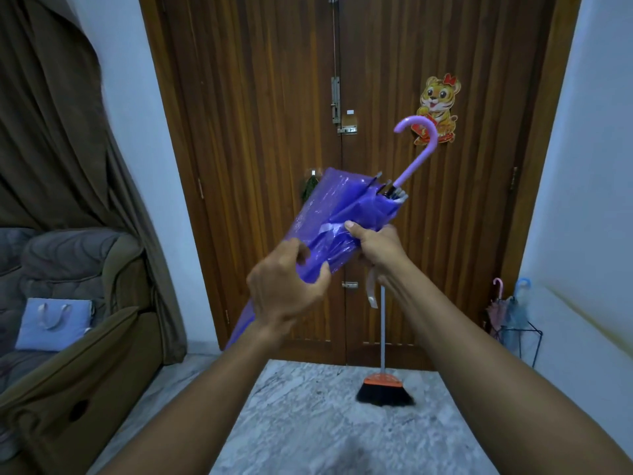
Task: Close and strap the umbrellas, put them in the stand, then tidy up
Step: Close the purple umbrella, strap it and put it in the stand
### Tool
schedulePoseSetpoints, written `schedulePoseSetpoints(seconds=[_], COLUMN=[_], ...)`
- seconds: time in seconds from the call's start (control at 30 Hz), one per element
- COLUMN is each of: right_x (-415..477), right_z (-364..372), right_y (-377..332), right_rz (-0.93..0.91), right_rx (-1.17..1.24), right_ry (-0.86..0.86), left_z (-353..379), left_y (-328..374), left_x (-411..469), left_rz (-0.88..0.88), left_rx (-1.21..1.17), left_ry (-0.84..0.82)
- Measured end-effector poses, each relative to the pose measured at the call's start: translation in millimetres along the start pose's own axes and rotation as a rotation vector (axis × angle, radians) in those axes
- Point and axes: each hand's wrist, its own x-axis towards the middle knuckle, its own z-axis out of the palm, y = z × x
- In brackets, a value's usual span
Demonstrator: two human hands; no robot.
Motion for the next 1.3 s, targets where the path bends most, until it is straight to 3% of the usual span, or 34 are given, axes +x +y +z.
schedulePoseSetpoints(seconds=[0.07,0.17,0.23,0.3,0.4,0.57,0.7,0.8,0.93,1.03,1.13,1.3], right_x=[-3,-7,-10,-14,-21,-26,-31,-27,-22,-20,-18,-18], right_z=[3,12,13,13,11,6,4,0,-4,-8,-7,-2], right_y=[-2,-6,-13,-20,-27,-29,-31,-32,-29,-27,-21,-14], right_rz=[0.038,0.105,0.107,0.046,-0.033,-0.120,-0.143,-0.183,-0.174,-0.016,0.094,0.135], right_rx=[-0.075,-0.163,-0.129,-0.187,-0.454,-0.539,-0.499,-0.470,-0.452,-0.411,-0.268,0.135], right_ry=[-0.080,-0.179,-0.227,-0.279,-0.307,-0.340,-0.384,-0.372,-0.309,-0.296,-0.331,-0.524], left_z=[10,22,26,26,23,15,12,6,-11,-18,-21,-21], left_y=[-16,-29,-31,-30,-30,-30,-27,-28,-19,-21,-21,-13], left_x=[-9,-12,-11,-7,3,26,35,38,39,38,38,34], left_rz=[0.012,-0.264,-0.338,-0.371,-0.482,-0.656,-0.610,-0.626,-0.560,-0.560,-0.626,-0.673], left_rx=[0.228,-0.012,-0.190,-0.183,-0.129,-0.147,-0.217,-0.437,-0.773,-0.951,-1.098,-1.311], left_ry=[-0.091,-0.323,-0.309,-0.266,-0.182,-0.133,-0.172,-0.228,-0.485,-0.737,-0.889,-1.009])
